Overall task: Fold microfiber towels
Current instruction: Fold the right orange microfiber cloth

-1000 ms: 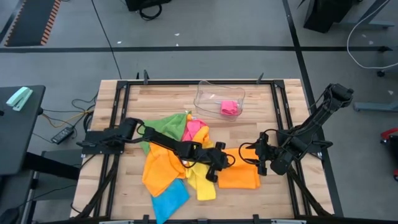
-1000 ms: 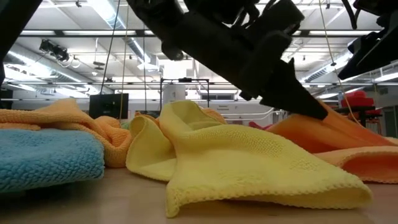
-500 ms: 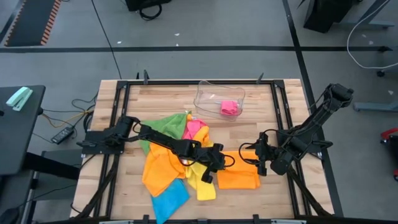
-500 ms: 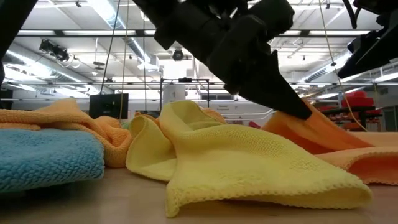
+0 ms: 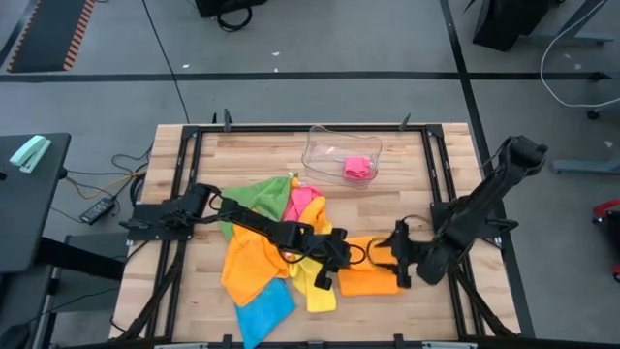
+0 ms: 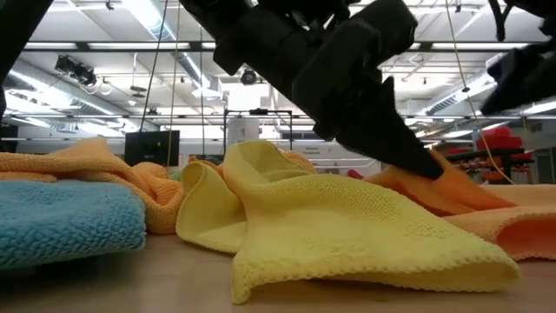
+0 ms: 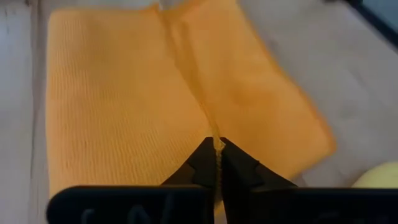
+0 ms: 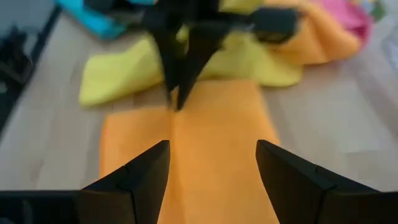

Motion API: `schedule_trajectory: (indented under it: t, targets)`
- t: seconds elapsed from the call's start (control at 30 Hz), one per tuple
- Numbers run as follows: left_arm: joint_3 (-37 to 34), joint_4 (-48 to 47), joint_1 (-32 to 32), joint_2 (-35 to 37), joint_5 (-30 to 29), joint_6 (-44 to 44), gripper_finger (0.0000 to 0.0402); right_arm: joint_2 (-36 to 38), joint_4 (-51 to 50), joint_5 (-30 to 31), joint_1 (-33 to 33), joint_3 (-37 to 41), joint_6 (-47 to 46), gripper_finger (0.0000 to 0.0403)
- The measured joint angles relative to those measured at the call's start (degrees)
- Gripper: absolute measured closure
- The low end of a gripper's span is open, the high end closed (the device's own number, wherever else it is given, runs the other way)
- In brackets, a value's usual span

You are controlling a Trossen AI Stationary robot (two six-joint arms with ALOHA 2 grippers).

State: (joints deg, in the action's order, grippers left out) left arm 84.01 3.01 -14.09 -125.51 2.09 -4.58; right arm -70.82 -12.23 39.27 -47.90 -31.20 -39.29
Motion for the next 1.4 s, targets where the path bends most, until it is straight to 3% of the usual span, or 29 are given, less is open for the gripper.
schedule_trajectory:
  t: [0.27, 0.8, 1.4]
  targets:
    - [0.00, -2.53, 0.04, -0.02, -0.09, 1.99, 0.0354, -11.81, 0.09, -0.18, -6.08, 0.02, -5.55, 0.0155]
    - [0.00, -4.08, 0.13, -0.04, -0.13, 2.01, 0.0367, -19.57, -0.85, -0.80, -7.54, 0.04, -8.43, 0.0155]
    - [0.00, -5.42, 0.15, -0.07, -0.31, 1.96, 0.0370, -21.82, -4.02, -1.73, -8.16, -4.15, -5.55, 0.0157]
